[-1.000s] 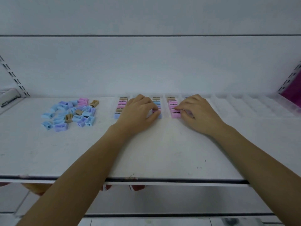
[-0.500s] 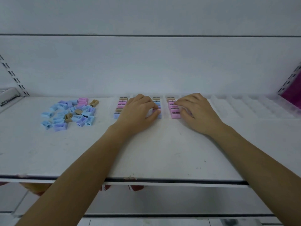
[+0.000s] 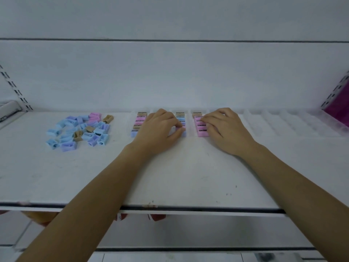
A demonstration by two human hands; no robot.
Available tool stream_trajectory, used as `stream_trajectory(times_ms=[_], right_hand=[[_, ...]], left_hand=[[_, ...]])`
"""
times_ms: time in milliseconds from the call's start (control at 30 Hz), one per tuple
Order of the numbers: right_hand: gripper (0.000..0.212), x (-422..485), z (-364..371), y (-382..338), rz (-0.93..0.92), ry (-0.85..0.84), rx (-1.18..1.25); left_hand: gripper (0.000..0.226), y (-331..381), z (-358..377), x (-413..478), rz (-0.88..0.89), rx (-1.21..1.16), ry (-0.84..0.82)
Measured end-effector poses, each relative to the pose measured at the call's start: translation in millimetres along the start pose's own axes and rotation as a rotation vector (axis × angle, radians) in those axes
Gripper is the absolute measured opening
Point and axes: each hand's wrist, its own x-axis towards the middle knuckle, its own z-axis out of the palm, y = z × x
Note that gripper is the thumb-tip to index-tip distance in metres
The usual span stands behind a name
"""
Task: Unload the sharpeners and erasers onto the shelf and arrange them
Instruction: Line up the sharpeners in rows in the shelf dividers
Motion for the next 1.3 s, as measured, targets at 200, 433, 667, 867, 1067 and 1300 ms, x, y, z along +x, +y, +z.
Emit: stream_trajectory(times_ms=[200, 433, 667, 867, 1067, 1300], right_hand=[[0.046, -0.3, -6.7, -6.8, 0.002, 0.110, 0.103], [0.042, 22.4, -9.8, -37.1, -0.135, 0.082, 0.108], [0.036, 68.2, 15.4, -119.7, -0.248, -0.088, 0.102], [0.029, 116.5, 54.4, -193.1, -0.151, -0.175, 0.058], [0.028, 141.3, 83.8, -240.0, 0.039, -0.214, 0.159], [0.026, 166.7, 110.0, -263.5, 0.240, -0.218, 0.111]], left_hand=[[0.045, -7.3, -10.7, 1.5, -0.011, -0.025, 0.131], [0.036, -43.8, -60.4, 4.9, -0.130, 0.086, 0.146], [0.024, -127.1, -115.4, -36.2, -0.212, 0.142, -0.029], [0.025, -204.5, -139.1, -73.5, -0.251, 0.059, -0.154], [0.026, -245.3, -135.8, -92.2, -0.231, -0.107, -0.239], [0.031, -254.4, -122.5, -79.1, -0.195, -0.249, -0.241]])
